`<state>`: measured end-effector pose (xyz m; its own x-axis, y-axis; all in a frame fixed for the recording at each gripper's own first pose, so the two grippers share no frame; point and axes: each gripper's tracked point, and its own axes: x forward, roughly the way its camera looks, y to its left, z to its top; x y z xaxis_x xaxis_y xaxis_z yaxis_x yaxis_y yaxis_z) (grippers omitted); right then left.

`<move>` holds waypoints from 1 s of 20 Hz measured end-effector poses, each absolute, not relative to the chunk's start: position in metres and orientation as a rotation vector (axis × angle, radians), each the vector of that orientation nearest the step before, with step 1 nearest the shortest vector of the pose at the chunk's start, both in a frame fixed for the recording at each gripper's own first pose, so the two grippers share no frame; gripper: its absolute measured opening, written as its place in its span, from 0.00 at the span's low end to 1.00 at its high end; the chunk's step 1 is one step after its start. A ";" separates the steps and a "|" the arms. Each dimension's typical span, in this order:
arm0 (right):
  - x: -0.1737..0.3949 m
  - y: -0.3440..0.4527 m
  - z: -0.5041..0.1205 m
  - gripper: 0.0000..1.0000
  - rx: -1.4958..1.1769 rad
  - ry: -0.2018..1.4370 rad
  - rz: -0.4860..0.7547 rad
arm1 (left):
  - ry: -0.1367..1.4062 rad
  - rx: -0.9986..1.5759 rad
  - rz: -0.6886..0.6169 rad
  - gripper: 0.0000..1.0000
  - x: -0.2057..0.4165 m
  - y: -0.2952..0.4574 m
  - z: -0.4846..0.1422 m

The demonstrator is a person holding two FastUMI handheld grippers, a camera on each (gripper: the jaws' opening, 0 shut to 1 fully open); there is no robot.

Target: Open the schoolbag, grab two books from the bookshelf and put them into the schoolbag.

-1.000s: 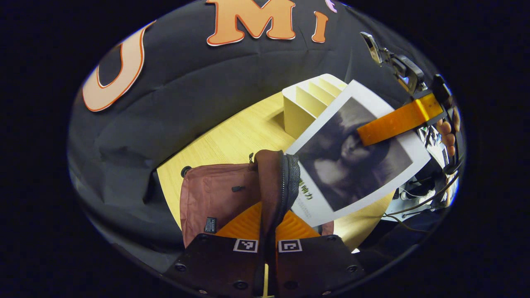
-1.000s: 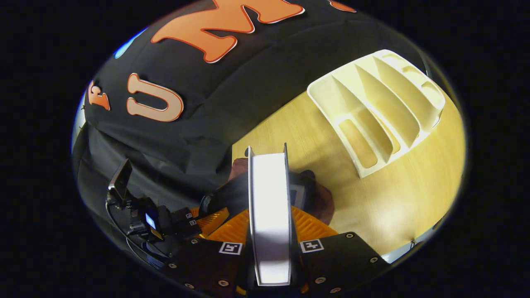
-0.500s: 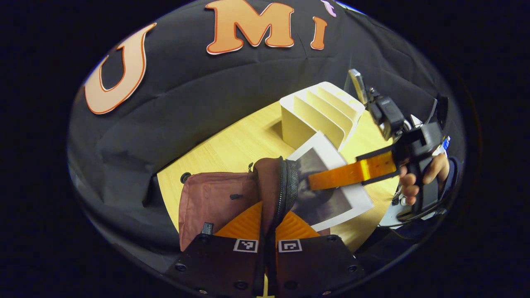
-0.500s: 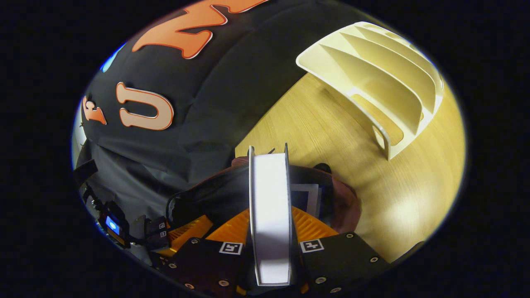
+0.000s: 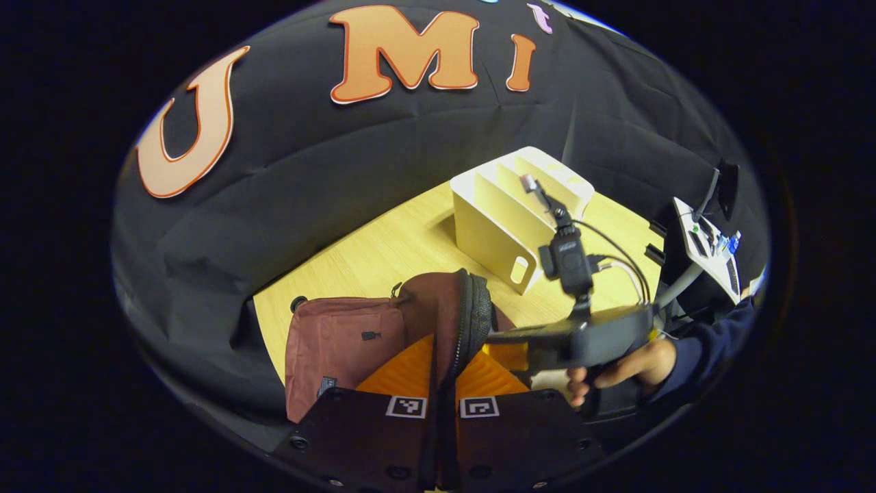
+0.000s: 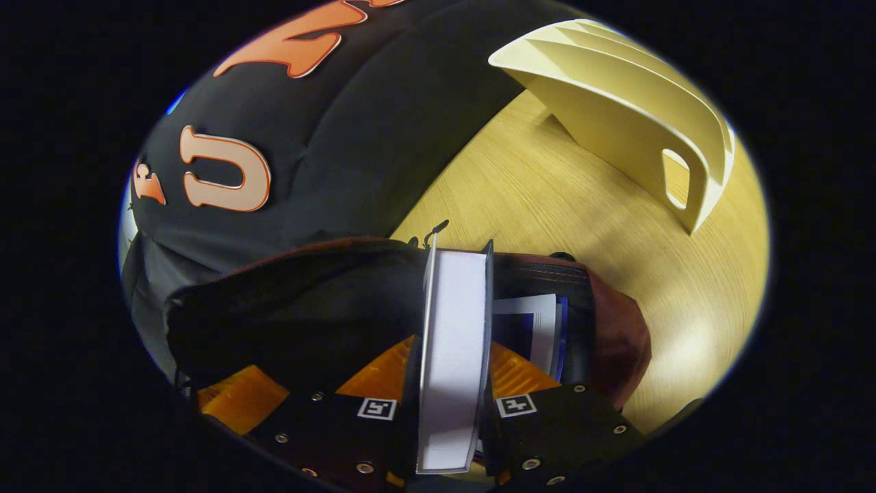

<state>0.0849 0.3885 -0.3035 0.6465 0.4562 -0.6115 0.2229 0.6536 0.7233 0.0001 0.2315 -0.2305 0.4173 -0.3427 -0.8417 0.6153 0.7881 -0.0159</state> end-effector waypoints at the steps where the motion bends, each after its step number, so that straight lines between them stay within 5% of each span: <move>1: 0.086 0.396 -0.307 0.40 0.874 0.889 0.163 | 0.964 0.322 -0.615 0.04 0.002 0.231 -0.231; 7: 0.077 0.387 -0.320 0.48 0.774 1.014 0.100 | 0.984 0.280 -0.600 0.04 0.006 0.234 -0.235; 8: 0.074 0.383 -0.321 0.63 0.731 1.029 0.111 | 0.986 0.272 -0.587 0.04 0.007 0.236 -0.238; 13: 0.038 0.367 -0.326 0.97 0.529 1.123 0.193 | 1.001 0.254 -0.512 0.04 0.002 0.233 -0.249; 20: 0.036 0.282 -0.285 0.98 0.395 1.036 0.284 | 1.032 0.268 -0.310 0.09 -0.009 0.220 -0.259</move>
<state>0.0362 0.2818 -0.2852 0.4835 0.4090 -0.7739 -0.0422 0.8940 0.4461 -0.0089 0.2195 -0.2593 0.4771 -0.1253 -0.8699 0.3743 0.9245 0.0721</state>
